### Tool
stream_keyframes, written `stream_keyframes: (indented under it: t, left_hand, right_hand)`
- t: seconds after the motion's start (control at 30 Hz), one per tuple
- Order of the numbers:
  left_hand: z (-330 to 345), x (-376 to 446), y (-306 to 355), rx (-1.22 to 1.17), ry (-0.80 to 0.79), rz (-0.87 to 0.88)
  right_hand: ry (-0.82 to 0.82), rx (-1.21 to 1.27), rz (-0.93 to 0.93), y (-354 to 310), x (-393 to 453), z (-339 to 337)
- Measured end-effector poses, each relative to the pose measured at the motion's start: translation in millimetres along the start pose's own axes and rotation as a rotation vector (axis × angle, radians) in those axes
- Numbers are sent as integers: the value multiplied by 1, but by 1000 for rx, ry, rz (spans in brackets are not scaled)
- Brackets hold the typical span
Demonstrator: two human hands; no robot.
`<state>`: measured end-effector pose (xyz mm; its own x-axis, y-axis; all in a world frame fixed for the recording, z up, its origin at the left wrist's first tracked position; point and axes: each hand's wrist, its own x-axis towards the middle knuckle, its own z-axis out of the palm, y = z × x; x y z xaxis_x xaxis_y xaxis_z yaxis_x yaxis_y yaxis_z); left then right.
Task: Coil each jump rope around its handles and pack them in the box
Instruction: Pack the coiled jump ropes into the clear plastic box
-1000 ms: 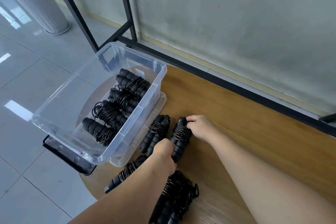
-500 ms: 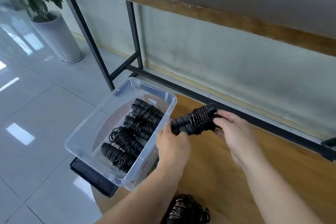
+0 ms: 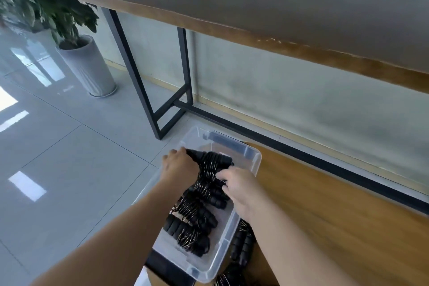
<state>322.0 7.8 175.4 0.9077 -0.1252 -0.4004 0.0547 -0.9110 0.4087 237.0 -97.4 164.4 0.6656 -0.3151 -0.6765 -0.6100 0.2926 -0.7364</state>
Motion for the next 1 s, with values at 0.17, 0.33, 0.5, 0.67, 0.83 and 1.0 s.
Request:
stream_keyframes:
  t: [0.17,0.33,0.5,0.67,0.83,1.0]
  left_hand:
    - [23,28,-10,301,-119,115]
    - [42,49,-19,478,-254,189]
    - [62,59,-31,463,-334,174]
    - [72,61,-37,410,-323,179]
    - [79,58,-41,388,-276,208]
    - [77,58,-50,339,-246,284]
  right_hand:
    - [47,192,212,12,10,15]
    - [156,275,345,28,26,30]
    - [240,186,416,27,36,40]
    - [204,160,325,29,43,43]
    - [290,186,456,24,52,44]
    - [269,128,502,15,48,45]
